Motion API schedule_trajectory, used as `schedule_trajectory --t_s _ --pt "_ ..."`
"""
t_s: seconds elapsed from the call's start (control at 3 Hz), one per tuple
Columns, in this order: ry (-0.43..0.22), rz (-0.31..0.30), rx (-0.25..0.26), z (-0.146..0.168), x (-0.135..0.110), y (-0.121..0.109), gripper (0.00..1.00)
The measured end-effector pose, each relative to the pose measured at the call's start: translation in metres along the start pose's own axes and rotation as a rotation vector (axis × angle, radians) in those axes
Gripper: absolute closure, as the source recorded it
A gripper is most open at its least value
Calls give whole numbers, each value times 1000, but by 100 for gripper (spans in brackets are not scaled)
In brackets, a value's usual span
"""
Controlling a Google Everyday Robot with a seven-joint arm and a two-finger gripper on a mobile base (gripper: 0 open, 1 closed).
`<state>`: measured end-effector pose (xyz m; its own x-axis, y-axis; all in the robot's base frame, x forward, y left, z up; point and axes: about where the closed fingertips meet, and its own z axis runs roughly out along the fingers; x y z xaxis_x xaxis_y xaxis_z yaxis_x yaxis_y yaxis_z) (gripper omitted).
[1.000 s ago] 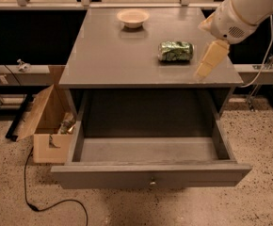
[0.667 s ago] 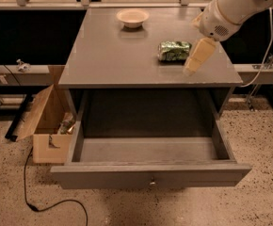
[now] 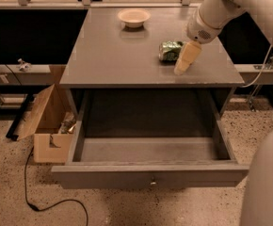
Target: Place green can into top drawer
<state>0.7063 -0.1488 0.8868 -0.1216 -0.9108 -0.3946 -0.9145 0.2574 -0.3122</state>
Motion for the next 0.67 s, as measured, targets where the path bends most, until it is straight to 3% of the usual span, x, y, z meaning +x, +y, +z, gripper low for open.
schedule_trajectory --t_s 0.67 --pt "56 12 -31 37 7 -19 0"
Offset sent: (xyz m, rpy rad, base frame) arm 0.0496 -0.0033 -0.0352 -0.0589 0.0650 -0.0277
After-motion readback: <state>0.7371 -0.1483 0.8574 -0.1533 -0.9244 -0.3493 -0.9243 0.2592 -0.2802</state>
